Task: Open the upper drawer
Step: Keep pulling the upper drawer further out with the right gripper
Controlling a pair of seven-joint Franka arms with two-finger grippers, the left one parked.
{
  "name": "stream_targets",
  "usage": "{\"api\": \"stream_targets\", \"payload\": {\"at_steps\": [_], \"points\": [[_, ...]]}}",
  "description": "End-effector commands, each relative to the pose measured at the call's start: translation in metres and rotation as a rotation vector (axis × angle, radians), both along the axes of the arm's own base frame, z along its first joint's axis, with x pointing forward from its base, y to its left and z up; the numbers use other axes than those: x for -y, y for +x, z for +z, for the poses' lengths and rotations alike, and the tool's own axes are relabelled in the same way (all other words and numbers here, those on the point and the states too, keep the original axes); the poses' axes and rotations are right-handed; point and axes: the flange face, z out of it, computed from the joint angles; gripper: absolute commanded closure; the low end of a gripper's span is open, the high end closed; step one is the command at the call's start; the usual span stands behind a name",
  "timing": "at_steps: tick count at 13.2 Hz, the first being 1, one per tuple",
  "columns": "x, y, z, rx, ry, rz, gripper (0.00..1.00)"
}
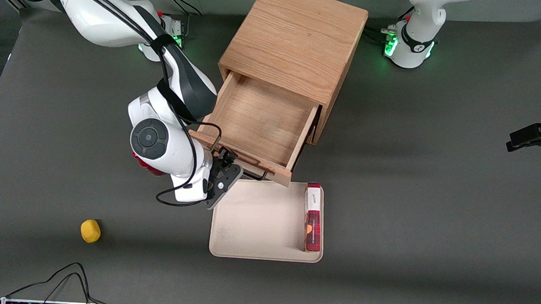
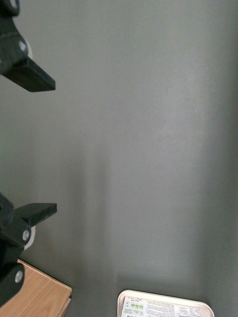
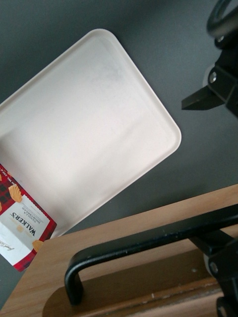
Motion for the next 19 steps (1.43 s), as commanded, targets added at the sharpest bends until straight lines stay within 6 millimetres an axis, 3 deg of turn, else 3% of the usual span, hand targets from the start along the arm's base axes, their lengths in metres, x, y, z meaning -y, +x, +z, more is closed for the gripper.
{"api": "stream_targets", "payload": {"at_steps": [1, 13, 19], "points": [[-0.002, 0.012, 0.002, 0.030, -0.004, 0.005, 0.00], [0.008, 0.033, 0.007, 0.092, 0.043, -0.059, 0.00], [0.030, 0.035, 0.027, 0.044, 0.062, -0.098, 0.00]]}}
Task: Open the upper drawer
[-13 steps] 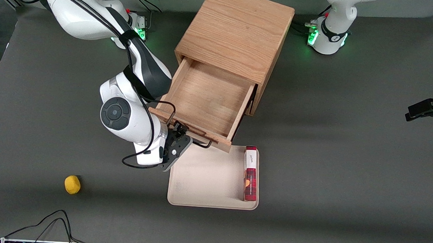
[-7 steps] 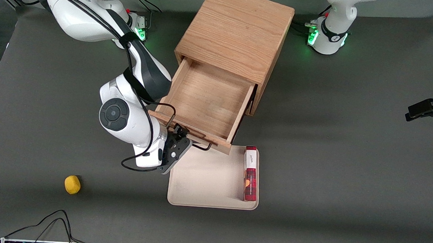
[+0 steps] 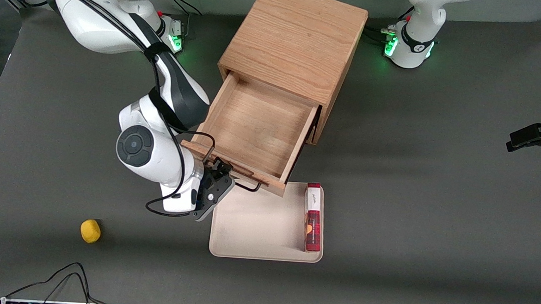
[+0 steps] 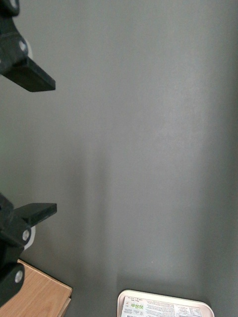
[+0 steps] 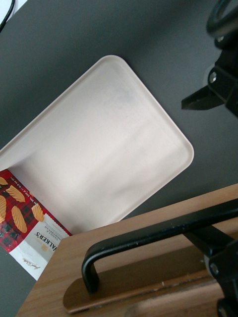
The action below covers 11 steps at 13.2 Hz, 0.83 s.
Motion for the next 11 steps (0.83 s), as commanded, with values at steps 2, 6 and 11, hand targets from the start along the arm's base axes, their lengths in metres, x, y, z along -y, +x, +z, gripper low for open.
{"api": "stream_targets", "payload": {"at_steps": [2, 6, 11], "points": [[0.015, 0.011, 0.034, -0.019, 0.063, -0.059, 0.00], [0.030, 0.010, 0.064, -0.088, 0.123, -0.127, 0.00], [0.062, 0.000, 0.122, -0.099, 0.118, -0.222, 0.00]]}}
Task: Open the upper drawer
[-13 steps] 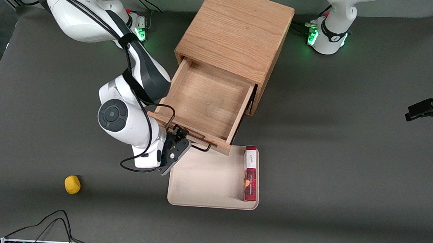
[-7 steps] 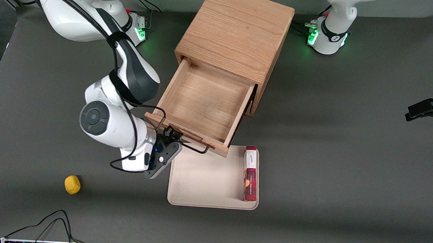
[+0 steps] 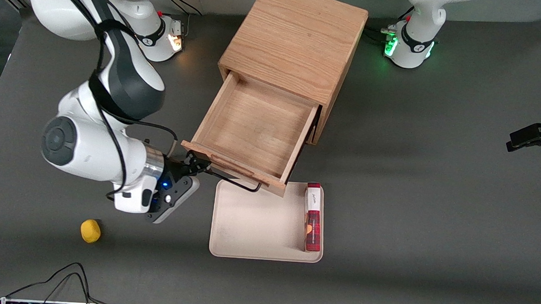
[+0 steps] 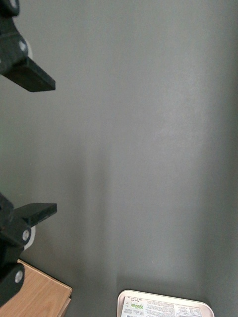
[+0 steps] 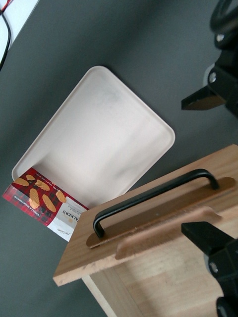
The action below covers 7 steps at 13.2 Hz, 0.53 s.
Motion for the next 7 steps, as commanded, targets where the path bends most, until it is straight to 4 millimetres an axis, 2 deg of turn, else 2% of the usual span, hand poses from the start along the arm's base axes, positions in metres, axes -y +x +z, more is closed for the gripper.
{"api": "stream_targets", "payload": {"at_steps": [1, 3, 5, 7], "points": [[0.022, -0.008, 0.033, -0.030, 0.003, -0.094, 0.00], [0.036, -0.016, 0.041, -0.062, -0.032, -0.099, 0.00], [0.043, -0.040, 0.048, -0.107, -0.119, -0.148, 0.00], [0.071, -0.058, 0.051, -0.157, -0.185, -0.260, 0.00]]}}
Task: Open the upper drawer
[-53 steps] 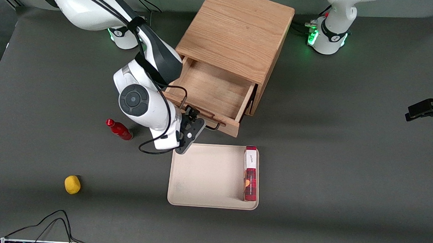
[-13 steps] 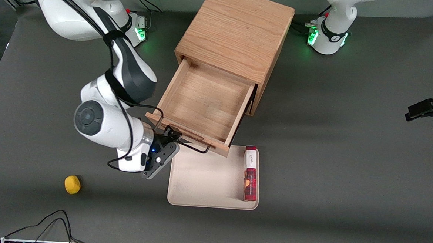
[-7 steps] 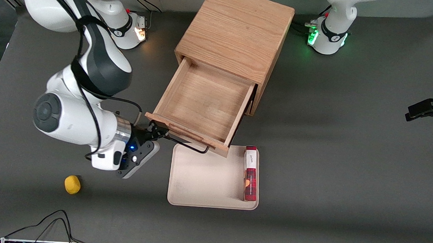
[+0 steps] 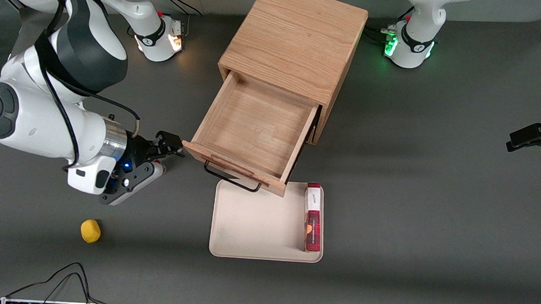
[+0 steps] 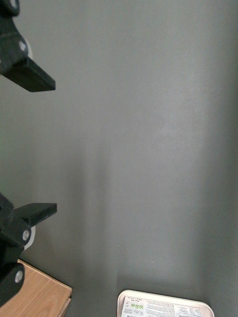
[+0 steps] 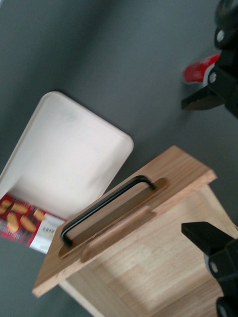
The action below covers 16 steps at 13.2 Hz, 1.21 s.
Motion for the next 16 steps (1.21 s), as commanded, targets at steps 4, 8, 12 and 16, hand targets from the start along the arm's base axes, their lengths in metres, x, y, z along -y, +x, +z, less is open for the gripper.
{"api": "stream_targets", "payload": {"at_steps": [4, 8, 12, 16], "points": [[0.093, -0.077, 0.007, -0.115, -0.194, -0.307, 0.00], [0.176, -0.102, 0.010, -0.118, -0.219, -0.469, 0.00], [0.224, -0.130, 0.013, -0.048, -0.229, -0.586, 0.00], [0.244, -0.153, 0.045, 0.074, -0.232, -0.657, 0.00]]}}
